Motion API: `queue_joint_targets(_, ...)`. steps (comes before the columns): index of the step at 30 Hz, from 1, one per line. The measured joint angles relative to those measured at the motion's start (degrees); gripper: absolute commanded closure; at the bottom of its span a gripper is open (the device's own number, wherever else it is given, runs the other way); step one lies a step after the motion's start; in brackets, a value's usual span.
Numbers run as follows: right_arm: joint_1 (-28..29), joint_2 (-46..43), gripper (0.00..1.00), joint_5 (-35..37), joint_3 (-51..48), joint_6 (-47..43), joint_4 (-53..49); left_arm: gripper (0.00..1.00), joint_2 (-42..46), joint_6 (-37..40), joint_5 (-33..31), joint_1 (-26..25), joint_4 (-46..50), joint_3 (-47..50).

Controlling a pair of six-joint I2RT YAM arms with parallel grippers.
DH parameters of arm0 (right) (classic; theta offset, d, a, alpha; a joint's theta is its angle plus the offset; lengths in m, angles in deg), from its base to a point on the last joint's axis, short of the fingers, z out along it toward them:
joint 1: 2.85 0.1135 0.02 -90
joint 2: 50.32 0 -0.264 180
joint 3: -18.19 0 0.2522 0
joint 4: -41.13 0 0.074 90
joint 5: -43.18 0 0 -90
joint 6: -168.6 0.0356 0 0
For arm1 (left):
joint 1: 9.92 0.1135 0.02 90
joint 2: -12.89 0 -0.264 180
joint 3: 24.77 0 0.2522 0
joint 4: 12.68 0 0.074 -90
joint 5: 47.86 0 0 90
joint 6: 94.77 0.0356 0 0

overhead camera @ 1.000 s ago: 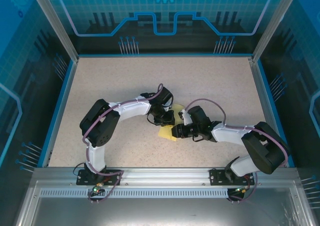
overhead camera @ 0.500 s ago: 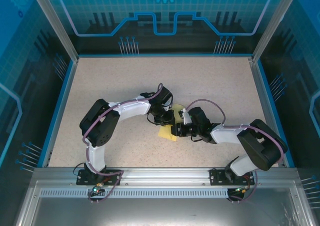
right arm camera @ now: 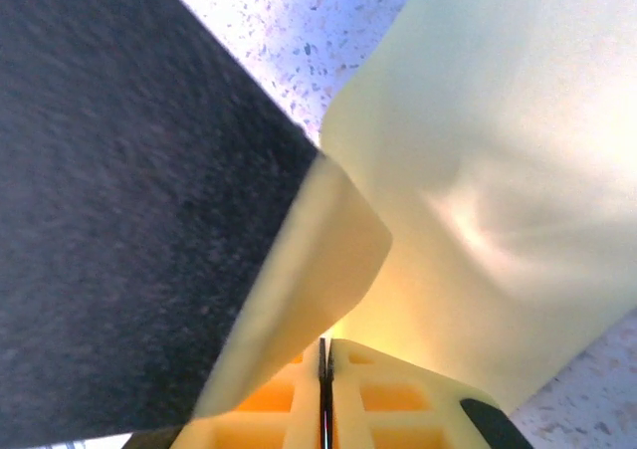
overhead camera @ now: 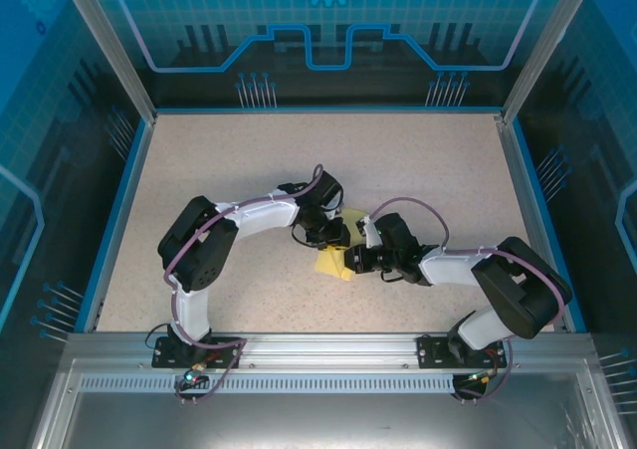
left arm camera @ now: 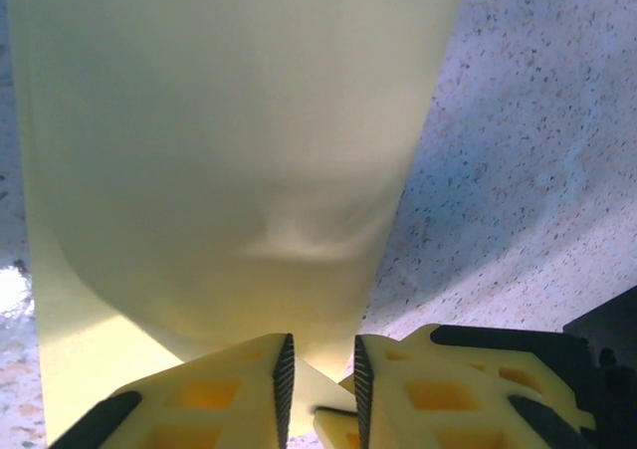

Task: Fold a paper plane with a square sheet of paper (pick it up from the middle)
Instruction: Fold the triangle a second time at the center of the table.

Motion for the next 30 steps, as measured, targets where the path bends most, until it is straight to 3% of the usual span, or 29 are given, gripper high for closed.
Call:
queue_joint_targets(9,-0.8,-1.2,0.9,0.0,0.9,-3.0,-3.5,0.58,1.0,1.9,0.0,2.5,0.9,-1.0)
queue_joint_targets(17,-1.4,-1.5,0.89,-0.1,2.5,-5.1,-6.2,0.58,0.2,5.2,-0.1,4.7,2.8,-5.9)
queue_joint_targets(30,-1.8,-1.6,0.89,-0.6,5.0,-7.7,-9.8,0.61,-10.2,12.2,0.0,5.8,6.9,-14.9)
